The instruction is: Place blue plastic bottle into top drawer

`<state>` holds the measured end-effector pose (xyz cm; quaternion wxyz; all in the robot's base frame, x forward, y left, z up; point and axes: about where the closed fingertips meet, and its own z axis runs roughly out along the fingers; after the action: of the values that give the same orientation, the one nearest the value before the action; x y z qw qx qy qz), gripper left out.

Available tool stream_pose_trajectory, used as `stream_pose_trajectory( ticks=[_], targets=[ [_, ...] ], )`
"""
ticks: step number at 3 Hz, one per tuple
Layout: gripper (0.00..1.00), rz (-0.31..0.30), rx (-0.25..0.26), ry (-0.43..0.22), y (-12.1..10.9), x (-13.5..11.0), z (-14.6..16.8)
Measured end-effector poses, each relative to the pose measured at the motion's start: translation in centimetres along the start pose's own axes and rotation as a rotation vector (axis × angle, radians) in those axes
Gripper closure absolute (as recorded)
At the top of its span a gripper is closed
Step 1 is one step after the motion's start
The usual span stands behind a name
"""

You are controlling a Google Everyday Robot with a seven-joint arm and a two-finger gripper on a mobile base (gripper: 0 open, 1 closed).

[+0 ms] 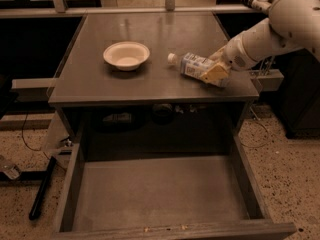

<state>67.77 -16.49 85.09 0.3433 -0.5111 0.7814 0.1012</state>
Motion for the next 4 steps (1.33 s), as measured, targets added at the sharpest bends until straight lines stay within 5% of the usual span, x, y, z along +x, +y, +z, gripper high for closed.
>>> stream_pose_trajectory(
  ticks=[3,4],
  targets=[
    [1.0,0.011,0.016,-0.025,2.6,1.4,-2.4],
    [1.0,-0.04,0.061,-0.129,5.6,-2.2,-6.4]
  ],
)
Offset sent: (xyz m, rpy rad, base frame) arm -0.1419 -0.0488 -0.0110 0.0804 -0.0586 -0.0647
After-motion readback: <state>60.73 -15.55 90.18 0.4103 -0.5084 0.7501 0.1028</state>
